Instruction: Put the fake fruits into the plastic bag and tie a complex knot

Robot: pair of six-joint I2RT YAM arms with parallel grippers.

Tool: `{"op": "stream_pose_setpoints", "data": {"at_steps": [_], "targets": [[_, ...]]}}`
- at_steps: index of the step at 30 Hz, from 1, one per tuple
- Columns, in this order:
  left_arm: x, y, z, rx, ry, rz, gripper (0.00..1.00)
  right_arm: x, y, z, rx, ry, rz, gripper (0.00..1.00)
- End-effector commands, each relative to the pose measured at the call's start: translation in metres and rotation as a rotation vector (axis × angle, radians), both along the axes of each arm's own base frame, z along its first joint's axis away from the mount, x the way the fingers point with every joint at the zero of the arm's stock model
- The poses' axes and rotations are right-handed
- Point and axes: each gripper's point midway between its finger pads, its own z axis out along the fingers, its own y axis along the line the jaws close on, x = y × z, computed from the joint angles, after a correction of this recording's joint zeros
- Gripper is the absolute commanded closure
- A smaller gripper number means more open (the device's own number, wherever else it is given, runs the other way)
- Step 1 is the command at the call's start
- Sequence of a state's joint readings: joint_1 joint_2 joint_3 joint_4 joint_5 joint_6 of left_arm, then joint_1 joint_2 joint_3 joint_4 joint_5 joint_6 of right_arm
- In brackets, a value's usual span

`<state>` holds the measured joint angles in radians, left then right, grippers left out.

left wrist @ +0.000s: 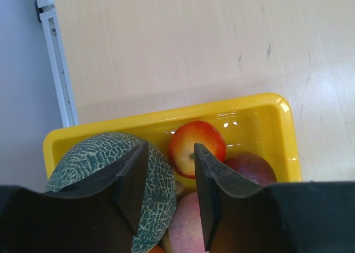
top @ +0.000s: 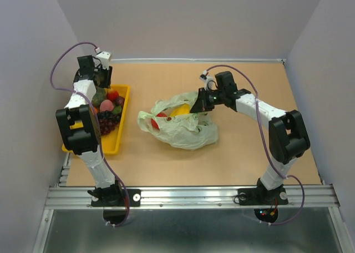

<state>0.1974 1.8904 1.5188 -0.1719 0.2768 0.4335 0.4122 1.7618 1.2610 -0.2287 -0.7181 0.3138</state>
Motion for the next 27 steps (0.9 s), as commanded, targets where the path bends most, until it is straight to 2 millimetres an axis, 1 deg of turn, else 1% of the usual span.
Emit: {"op": "stream_pose_setpoints", "data": {"at_steps": [1,2,4,6,13,16,17,18,19,22,25,26,27], "targets": [[0.001,-0.011,0.001,-0.035,-0.013,-0.049,0.56,0.004,-0.001,0.002,0.007,-0.03,0.001,1.0],[0.0,-0.012,0.002,-0.037,-0.009,-0.05,0.56,0.004,-0.001,0.002,0.008,-0.029,0.002,1.0],[0.001,-0.01,-0.008,-0.037,0.019,-0.039,0.58,0.005,-0.001,0.002,0.007,-0.031,0.0,1.0],[0.0,-0.009,-0.012,-0.032,0.028,-0.032,0.58,0.005,-0.001,0.002,0.008,-0.033,0.001,1.0],[0.003,-0.003,-0.021,-0.013,0.046,-0.014,0.59,0.005,-0.001,0.0,0.005,-0.027,0.002,1.0],[0.005,-0.003,-0.018,-0.021,0.039,-0.013,0.74,0.006,-0.001,0.001,0.005,-0.03,-0.001,1.0],[0.005,-0.005,-0.015,-0.027,0.032,-0.017,0.84,0.005,-0.001,0.001,0.006,-0.03,0.002,1.0],[0.006,-0.006,-0.011,-0.034,0.024,-0.018,0.9,0.005,-0.001,0.0,0.003,-0.029,0.0,1.0],[0.006,-0.007,-0.008,-0.038,0.018,-0.02,1.0,0.005,-0.001,0.001,0.004,-0.03,0.0,1.0],[0.005,-0.013,0.01,-0.055,-0.006,-0.036,1.0,0.006,-0.002,0.003,0.002,-0.036,-0.007,1.0],[0.001,-0.017,0.033,-0.076,-0.03,-0.04,1.0,0.006,-0.002,0.005,0.001,-0.041,-0.012,1.0],[-0.001,-0.02,0.05,-0.085,-0.06,-0.047,1.0,0.006,-0.003,0.005,0.0,-0.04,-0.014,1.0],[-0.004,-0.023,0.058,-0.091,-0.071,-0.055,1.0,0.007,-0.003,0.006,0.0,-0.044,-0.017,1.0]]}}
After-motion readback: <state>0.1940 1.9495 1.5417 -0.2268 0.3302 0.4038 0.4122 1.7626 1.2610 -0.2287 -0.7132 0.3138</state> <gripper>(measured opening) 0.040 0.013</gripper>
